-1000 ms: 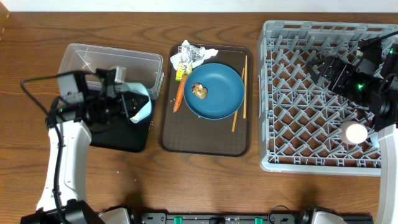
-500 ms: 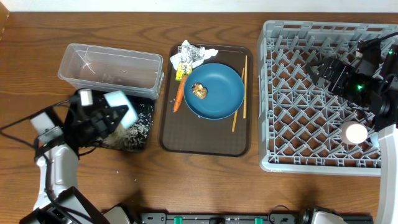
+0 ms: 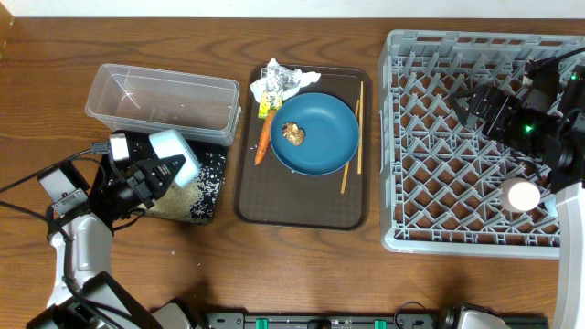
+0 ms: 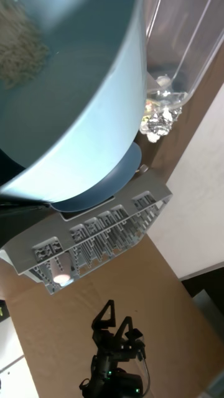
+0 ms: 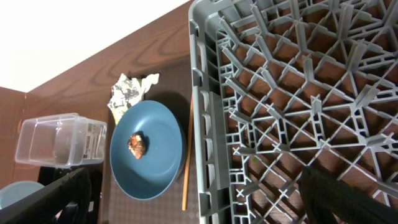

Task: Sort waste into correct bins and load items into the dishwasher rack
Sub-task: 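Tip white cup over black tray with left gripper, pouring out rice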

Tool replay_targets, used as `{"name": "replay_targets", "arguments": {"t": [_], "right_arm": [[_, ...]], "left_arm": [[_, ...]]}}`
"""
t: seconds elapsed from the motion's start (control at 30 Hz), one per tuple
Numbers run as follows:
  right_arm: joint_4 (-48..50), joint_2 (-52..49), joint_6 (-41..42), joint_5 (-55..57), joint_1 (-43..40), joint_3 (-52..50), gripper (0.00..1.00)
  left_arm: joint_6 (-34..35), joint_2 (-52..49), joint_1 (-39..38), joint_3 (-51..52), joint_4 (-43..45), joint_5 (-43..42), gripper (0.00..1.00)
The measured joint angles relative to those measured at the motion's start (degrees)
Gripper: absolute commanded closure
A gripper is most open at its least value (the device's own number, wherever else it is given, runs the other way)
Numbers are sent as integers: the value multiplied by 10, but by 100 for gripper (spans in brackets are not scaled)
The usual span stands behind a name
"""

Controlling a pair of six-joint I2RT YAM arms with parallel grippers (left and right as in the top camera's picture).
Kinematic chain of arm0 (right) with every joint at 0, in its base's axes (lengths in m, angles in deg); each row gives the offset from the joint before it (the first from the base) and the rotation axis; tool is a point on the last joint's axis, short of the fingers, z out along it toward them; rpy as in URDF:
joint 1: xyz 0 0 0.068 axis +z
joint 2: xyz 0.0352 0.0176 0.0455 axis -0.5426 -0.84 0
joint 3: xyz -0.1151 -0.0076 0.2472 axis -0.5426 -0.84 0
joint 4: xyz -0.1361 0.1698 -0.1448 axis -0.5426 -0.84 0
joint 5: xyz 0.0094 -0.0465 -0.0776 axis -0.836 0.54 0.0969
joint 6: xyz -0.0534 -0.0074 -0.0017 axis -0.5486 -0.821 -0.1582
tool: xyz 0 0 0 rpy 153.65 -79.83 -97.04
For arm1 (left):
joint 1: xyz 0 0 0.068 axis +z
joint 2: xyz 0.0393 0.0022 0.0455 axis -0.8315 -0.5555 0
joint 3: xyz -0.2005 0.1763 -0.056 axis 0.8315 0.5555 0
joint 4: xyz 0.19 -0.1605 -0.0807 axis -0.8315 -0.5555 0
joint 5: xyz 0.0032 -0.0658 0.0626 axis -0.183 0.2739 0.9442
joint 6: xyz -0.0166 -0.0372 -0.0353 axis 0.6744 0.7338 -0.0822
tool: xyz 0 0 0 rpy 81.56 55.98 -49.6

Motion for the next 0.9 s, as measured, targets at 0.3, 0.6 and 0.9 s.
{"name": "replay_targets", "arguments": {"t": [0.3, 0.6, 0.9], "right_arm": [[0, 0, 0, 0, 0, 0, 1], [0, 0, 0, 0, 0, 0, 1], [3, 0, 0, 0, 0, 0, 1]], "left_arm": [[-2, -16, 0, 2, 0, 6, 94], [35, -18, 0, 3, 1, 72, 94], [-24, -24, -1, 3, -3, 12, 94]]}}
